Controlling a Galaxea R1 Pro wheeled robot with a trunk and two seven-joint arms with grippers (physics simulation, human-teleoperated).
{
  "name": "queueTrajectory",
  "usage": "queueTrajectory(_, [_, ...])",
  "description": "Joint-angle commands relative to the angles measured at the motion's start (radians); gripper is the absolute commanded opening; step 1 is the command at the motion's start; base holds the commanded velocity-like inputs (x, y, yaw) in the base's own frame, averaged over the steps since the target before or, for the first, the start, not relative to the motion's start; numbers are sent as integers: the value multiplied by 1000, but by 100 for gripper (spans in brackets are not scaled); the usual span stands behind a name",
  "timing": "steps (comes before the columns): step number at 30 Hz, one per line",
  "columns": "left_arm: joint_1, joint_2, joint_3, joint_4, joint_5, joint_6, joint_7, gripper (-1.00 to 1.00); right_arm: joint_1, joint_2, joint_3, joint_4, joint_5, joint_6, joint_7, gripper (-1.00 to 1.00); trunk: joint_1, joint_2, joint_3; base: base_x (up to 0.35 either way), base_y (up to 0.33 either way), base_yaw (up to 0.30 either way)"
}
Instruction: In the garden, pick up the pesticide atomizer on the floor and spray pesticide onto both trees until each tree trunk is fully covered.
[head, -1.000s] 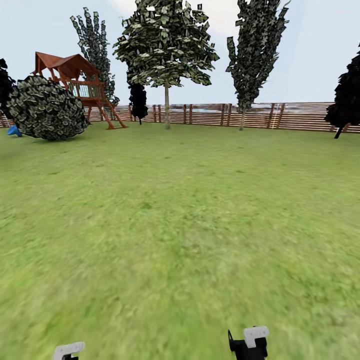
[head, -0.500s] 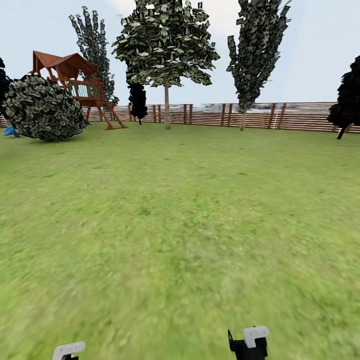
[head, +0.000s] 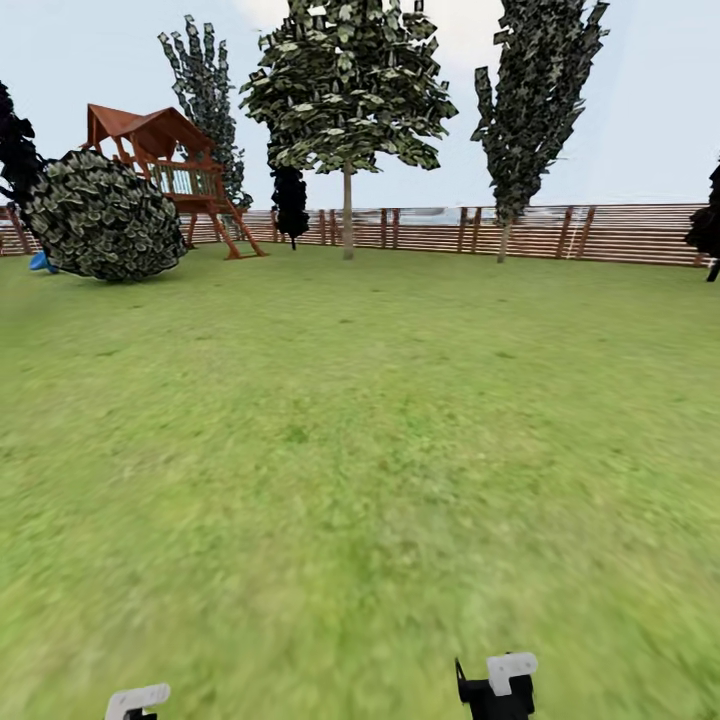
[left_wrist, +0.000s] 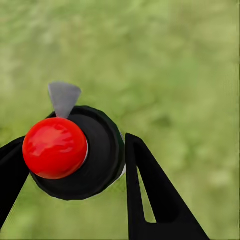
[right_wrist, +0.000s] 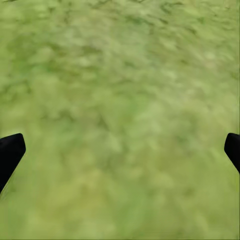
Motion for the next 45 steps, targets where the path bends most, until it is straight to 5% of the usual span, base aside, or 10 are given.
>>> queueTrajectory(1, [-1,0,-2,1,9,-3,-5,-100,-1,0,-1,1,11,-1,-9,100,0,0,-1,336,0,50])
queueTrajectory(45, [-1,0,-2,1,9,-3,-5,-100,-1,0,-1,1,11,-1,-8,100,0,0,-1,336,58,37])
